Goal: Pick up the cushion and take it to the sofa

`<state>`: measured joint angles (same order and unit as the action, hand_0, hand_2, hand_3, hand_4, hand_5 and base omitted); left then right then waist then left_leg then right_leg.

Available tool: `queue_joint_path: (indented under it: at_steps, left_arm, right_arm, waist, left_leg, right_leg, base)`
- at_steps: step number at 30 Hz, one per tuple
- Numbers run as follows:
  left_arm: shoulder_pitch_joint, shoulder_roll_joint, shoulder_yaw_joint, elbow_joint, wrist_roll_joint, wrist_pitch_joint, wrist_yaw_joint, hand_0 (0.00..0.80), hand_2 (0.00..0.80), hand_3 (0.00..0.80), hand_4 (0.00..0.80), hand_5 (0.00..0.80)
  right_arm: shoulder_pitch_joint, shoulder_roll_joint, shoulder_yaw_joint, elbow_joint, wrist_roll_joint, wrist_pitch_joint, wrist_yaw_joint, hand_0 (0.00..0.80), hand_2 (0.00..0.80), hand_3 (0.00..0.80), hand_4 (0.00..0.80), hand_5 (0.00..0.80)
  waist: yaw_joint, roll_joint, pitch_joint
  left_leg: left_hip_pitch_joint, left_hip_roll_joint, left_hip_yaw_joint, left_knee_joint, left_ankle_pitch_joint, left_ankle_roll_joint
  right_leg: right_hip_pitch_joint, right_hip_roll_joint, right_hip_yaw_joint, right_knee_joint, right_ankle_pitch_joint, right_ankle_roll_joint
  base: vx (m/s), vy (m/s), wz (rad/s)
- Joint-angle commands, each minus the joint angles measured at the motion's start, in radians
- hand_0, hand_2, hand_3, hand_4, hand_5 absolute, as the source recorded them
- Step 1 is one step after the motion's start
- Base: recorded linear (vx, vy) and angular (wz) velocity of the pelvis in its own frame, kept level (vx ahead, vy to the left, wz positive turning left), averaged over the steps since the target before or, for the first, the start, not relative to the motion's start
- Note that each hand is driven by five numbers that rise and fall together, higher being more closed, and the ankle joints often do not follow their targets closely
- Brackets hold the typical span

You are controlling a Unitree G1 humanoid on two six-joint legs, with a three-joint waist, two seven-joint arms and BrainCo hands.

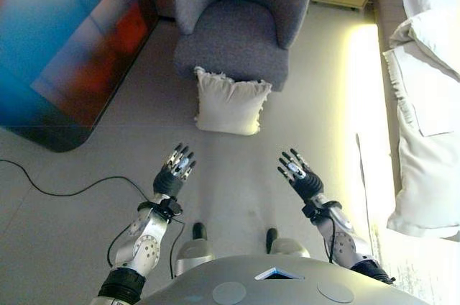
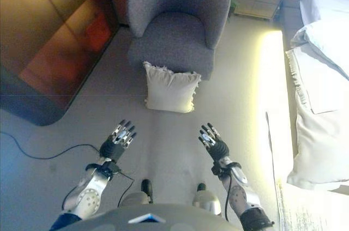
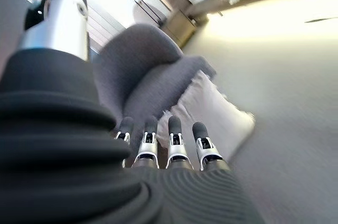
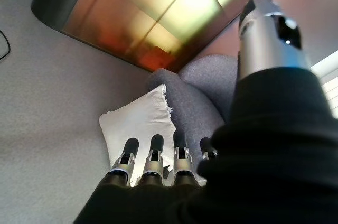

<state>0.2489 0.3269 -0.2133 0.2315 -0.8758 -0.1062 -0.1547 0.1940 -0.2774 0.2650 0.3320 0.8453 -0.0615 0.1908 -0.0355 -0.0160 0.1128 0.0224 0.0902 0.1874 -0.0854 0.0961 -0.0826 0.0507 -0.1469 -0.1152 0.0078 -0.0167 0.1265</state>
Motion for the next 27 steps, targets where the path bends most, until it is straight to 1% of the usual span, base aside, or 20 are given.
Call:
queue_joint_path:
  at_steps: [1,2,3,4,5,6,7,9,11,13,14,16,18,20,22,23,25,27]
  left_arm:
    - [-0.059,0.043,0.031,-0.009,0.027,-0.031,0.002,0.000,0.000,0.000,0.000,0.000]
    - [-0.060,0.042,0.030,-0.004,0.024,-0.022,0.007,0.000,0.000,0.000,0.000,0.000]
    - [-0.059,0.042,0.029,0.001,0.022,-0.012,0.009,0.000,0.000,0.000,0.000,0.000]
    - [-0.058,0.045,0.027,0.006,0.025,-0.005,0.008,0.000,0.000,0.000,0.000,0.000]
    - [-0.054,0.046,0.027,0.009,0.033,-0.002,0.009,0.000,0.000,0.000,0.000,0.000]
    - [-0.050,0.050,0.030,0.010,0.032,-0.001,0.002,0.000,0.000,0.000,0.000,0.000]
    - [-0.044,0.053,0.035,0.013,0.024,0.002,-0.012,0.000,0.000,0.000,0.000,0.000]
    - [-0.034,0.054,0.043,0.010,0.020,0.006,-0.023,0.000,0.000,0.000,0.000,0.000]
    - [-0.024,0.052,0.040,0.004,0.026,0.003,-0.015,0.000,0.000,0.000,0.000,0.000]
    - [-0.018,0.052,0.029,-0.005,0.027,-0.003,-0.008,0.000,0.000,0.000,0.000,0.000]
    - [-0.012,0.056,0.025,-0.007,0.030,-0.004,-0.011,0.000,0.000,0.000,0.000,0.000]
    - [-0.001,0.060,0.022,0.001,0.033,-0.010,-0.023,0.000,0.000,0.000,0.000,0.000]
    - [0.014,0.057,0.025,0.015,0.039,-0.015,-0.039,0.000,0.000,0.000,0.000,0.000]
    - [0.026,0.050,0.027,0.025,0.054,-0.017,-0.055,0.000,0.000,0.000,0.000,0.000]
    - [0.033,0.044,0.029,0.019,0.061,-0.022,-0.059,0.000,0.000,0.000,0.000,0.000]
    - [0.035,0.042,0.031,0.016,0.059,-0.025,-0.058,0.000,0.000,0.000,0.000,0.000]
    - [0.042,0.030,0.025,0.016,0.055,-0.037,-0.035,0.000,0.000,0.000,0.000,0.000]
    - [0.053,0.023,0.026,0.017,0.044,-0.036,-0.023,0.000,0.000,0.000,0.000,0.000]
  right_arm:
    - [-0.046,0.051,-0.016,-0.010,-0.018,-0.024,-0.007,0.000,0.000,0.000,0.000,0.000]
    - [-0.037,0.051,-0.015,-0.005,-0.035,-0.021,-0.016,0.000,0.000,0.000,0.000,0.000]
    - [-0.027,0.048,-0.013,-0.005,-0.045,-0.020,-0.018,0.000,0.000,0.000,0.000,0.000]
    - [-0.013,0.044,-0.011,-0.006,-0.044,-0.022,-0.013,0.000,0.000,0.000,0.000,0.000]
    - [0.000,0.043,-0.011,-0.006,-0.041,-0.022,-0.009,0.000,0.000,0.000,0.000,0.000]
    - [0.011,0.042,-0.011,-0.002,-0.037,-0.025,-0.001,0.000,0.000,0.000,0.000,0.000]
    - [0.025,0.041,-0.013,0.003,-0.039,-0.027,0.008,0.000,0.000,0.000,0.000,0.000]
    - [0.041,0.042,-0.018,0.010,-0.051,-0.031,0.014,0.000,0.000,0.000,0.000,0.000]
    - [0.049,0.043,-0.019,0.023,-0.055,-0.044,0.016,0.000,0.000,0.000,0.000,0.000]
    - [0.044,0.035,-0.017,0.023,-0.043,-0.041,0.006,0.000,0.000,0.000,0.000,0.000]
    - [0.039,0.031,-0.020,0.029,-0.035,-0.036,0.004,0.000,0.000,0.000,0.000,0.000]
    - [0.026,0.029,-0.026,0.042,-0.030,-0.022,0.001,0.000,0.000,0.000,0.000,0.000]
    - [0.019,0.032,-0.033,0.052,-0.025,-0.010,0.003,0.000,0.000,0.000,0.000,0.000]
    - [0.019,0.042,-0.040,0.067,-0.020,-0.019,0.005,0.000,0.000,0.000,0.000,0.000]
    - [0.017,0.045,-0.053,0.073,-0.022,-0.021,0.013,0.000,0.000,0.000,0.000,0.000]
    - [0.019,0.046,-0.062,0.074,-0.032,-0.017,0.022,0.000,0.000,0.000,0.000,0.000]
    - [0.021,0.041,-0.059,0.074,-0.050,-0.009,0.027,0.000,0.000,0.000,0.000,0.000]
    - [0.025,0.035,-0.054,0.061,-0.066,0.009,0.023,0.000,0.000,0.000,0.000,0.000]
  waist:
    - [0.027,-0.001,0.017]
    - [0.021,0.010,0.020]
    - [0.013,0.022,0.023]
    - [0.004,0.030,0.030]
    - [-0.002,0.033,0.034]
    - [-0.008,0.031,0.036]
    - [-0.018,0.026,0.036]
    - [-0.035,0.013,0.036]
    - [-0.055,-0.014,0.037]
    - [-0.073,-0.035,0.038]
    - [-0.081,-0.046,0.037]
    - [-0.088,-0.051,0.038]
    - [-0.092,-0.054,0.037]
    - [-0.095,-0.063,0.045]
    - [-0.100,-0.069,0.056]
    - [-0.103,-0.072,0.055]
    - [-0.112,-0.072,0.041]
    - [-0.121,-0.065,0.020]
  left_leg:
    - [-0.062,-0.075,0.003,0.166,-0.147,0.118]
    - [-0.059,-0.077,-0.001,0.166,-0.153,0.126]
    - [-0.057,-0.077,-0.004,0.167,-0.159,0.132]
    - [-0.051,-0.079,-0.005,0.167,-0.164,0.135]
    - [-0.045,-0.082,-0.007,0.166,-0.167,0.135]
    - [-0.040,-0.087,-0.010,0.165,-0.169,0.133]
    - [-0.032,-0.095,-0.018,0.165,-0.172,0.130]
    - [-0.019,-0.110,-0.035,0.173,-0.187,0.127]
    - [-0.007,-0.132,-0.056,0.190,-0.212,0.119]
    - [0.009,-0.149,-0.084,0.196,-0.244,0.115]
    - [0.019,-0.159,-0.100,0.195,-0.260,0.114]
    - [0.038,-0.160,-0.119,0.194,-0.277,0.115]
    - [0.055,-0.158,-0.131,0.195,-0.291,0.119]
    - [0.076,-0.157,-0.149,0.210,-0.322,0.121]
    - [0.086,-0.148,-0.155,0.238,-0.349,0.120]
    - [0.083,-0.143,-0.142,0.259,-0.365,0.123]
    - [0.109,-0.119,-0.115,0.279,-0.376,0.110]
    - [0.150,-0.090,-0.097,0.275,-0.356,0.095]
  right_leg:
    - [-0.097,-0.067,-0.026,0.320,0.061,0.025]
    - [-0.136,-0.074,-0.014,0.404,0.088,0.018]
    - [-0.185,-0.071,0.003,0.496,0.106,0.011]
    - [-0.229,-0.065,0.013,0.558,0.122,0.005]
    - [-0.258,-0.066,0.017,0.594,0.135,0.004]
    - [-0.272,-0.064,0.022,0.588,0.143,0.003]
    - [-0.280,-0.052,0.031,0.548,0.147,0.004]
    - [-0.277,-0.042,0.050,0.450,0.153,0.005]
    - [-0.278,-0.043,0.087,0.270,0.171,0.020]
    - [-0.287,-0.043,0.122,0.110,0.213,0.047]
    - [-0.300,-0.045,0.139,0.023,0.252,0.062]
    - [-0.313,-0.042,0.152,-0.058,0.296,0.074]
    - [-0.342,-0.036,0.158,-0.083,0.312,0.078]
    - [-0.372,-0.045,0.153,-0.083,0.338,0.079]
    - [-0.387,-0.051,0.151,-0.038,0.337,0.076]
    - [-0.384,-0.059,0.141,-0.018,0.317,0.080]
    - [-0.374,-0.065,0.113,0.012,0.296,0.080]
    - [-0.367,-0.049,0.102,0.053,0.279,0.073]
  base:
    - [0.072,0.206,0.03]
    - [0.063,0.245,-0.06]
    - [0.050,0.232,-0.16]
    - [0.052,0.199,-0.11]
    - [0.066,0.135,0.02]
    - [0.109,0.071,0.15]
    - [0.145,0.004,0.14]
    - [0.193,-0.072,0.18]
    - [0.249,-0.154,0.20]
    - [0.311,-0.176,0.50]
    - [0.365,-0.173,0.69]
    - [0.380,-0.156,0.46]
    - [0.399,-0.152,0.14]
    - [0.425,-0.168,-0.07]
    - [0.381,-0.151,0.15]
    - [0.381,-0.147,0.41]
    - [0.453,-0.162,0.35]
    - [0.418,-0.156,0.20]
